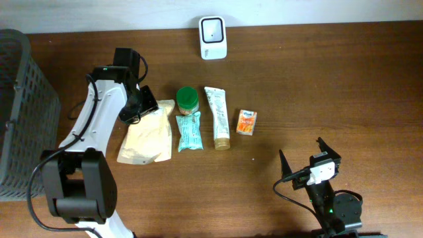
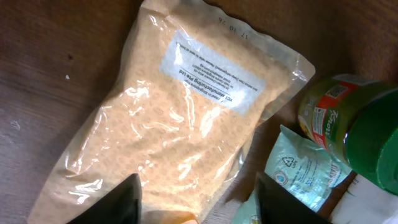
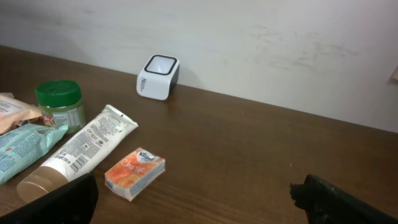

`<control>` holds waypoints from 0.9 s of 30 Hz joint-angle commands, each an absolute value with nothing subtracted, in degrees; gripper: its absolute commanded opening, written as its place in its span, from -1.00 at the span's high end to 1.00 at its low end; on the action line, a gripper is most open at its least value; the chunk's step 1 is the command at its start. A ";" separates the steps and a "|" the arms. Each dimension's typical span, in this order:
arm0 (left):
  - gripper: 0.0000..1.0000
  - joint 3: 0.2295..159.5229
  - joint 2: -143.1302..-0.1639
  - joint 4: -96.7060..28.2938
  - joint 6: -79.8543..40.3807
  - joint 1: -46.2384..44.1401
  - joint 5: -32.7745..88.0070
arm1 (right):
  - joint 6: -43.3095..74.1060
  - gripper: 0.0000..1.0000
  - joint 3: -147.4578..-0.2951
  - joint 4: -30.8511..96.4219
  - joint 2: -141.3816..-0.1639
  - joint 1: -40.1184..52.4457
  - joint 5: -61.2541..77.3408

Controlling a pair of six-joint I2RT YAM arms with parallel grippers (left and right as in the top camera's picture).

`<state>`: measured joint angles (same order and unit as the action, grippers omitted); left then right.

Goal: Scan the item barcode
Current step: 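Lift the beige bag out and lay it left of the green packet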

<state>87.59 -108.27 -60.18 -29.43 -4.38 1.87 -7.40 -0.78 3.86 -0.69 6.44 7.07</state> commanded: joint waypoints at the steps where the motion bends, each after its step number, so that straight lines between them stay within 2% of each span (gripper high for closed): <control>1: -0.29 87.99 -108.01 -59.90 -28.14 -4.51 1.10 | -6.76 -0.97 -0.32 3.92 -0.36 6.83 6.83; 3: -0.13 88.01 -108.01 -59.44 -27.77 -4.51 1.28 | -6.76 -0.97 -0.32 3.90 -0.36 6.83 6.81; 5: -0.09 88.60 -107.57 -58.41 -23.86 -4.51 3.53 | -6.76 -0.97 -0.32 3.92 -0.36 6.83 6.81; 14: -0.22 91.94 -95.04 -56.84 -16.29 -6.94 7.94 | -6.76 -0.97 -0.32 3.90 -0.36 6.83 6.83; 16: -0.29 91.94 -92.18 -56.75 -15.20 -9.13 7.94 | -6.76 -0.97 -0.32 3.90 -0.36 6.83 6.83; 24: -0.30 91.92 -90.41 -57.14 -13.23 -18.55 7.94 | -8.71 -0.97 -0.32 4.08 -0.36 6.70 5.13; 27: -0.46 91.94 -90.41 -56.93 -11.60 -21.58 7.75 | -8.54 -0.97 -0.32 4.03 -0.36 6.70 5.67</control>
